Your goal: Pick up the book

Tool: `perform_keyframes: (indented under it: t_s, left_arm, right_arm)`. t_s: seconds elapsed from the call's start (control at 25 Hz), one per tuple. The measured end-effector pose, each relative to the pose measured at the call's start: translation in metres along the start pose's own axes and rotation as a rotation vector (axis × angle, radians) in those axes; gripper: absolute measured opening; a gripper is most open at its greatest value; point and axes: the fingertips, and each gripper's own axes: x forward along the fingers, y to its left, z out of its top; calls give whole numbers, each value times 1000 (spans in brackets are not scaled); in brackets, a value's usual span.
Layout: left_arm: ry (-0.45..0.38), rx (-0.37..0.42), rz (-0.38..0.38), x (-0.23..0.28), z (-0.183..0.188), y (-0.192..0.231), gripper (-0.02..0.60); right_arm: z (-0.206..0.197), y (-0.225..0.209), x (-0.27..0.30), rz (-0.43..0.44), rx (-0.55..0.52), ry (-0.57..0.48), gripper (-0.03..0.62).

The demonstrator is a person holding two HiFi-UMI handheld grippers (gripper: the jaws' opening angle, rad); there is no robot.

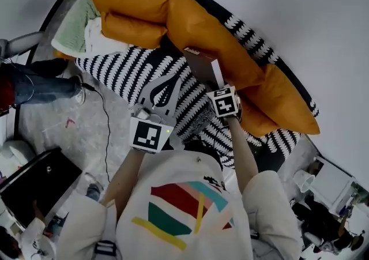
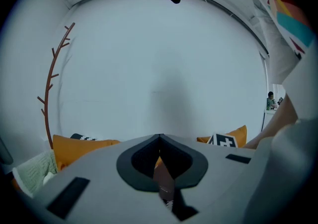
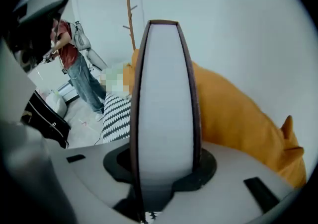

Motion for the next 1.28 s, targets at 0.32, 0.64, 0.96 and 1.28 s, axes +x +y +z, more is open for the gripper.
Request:
perform_keyframes:
  t_s: [0.32, 0.64, 0.96, 1.28]
  left_arm:
    - [-104, 42, -144, 9, 40, -45, 3]
    - [-212, 92, -183, 13, 91, -62, 3]
    - [-232, 112, -155, 1, 102, -71, 3]
    - [-246, 121, -112, -12, 107, -63, 3]
  right_arm:
    - [87, -6, -146, -132, 131, -436, 158]
    - [106, 7, -270, -143, 370, -842, 158]
    - [112, 19, -323, -71, 367, -1004, 158]
    - [117, 31, -325, -93, 284, -983, 158]
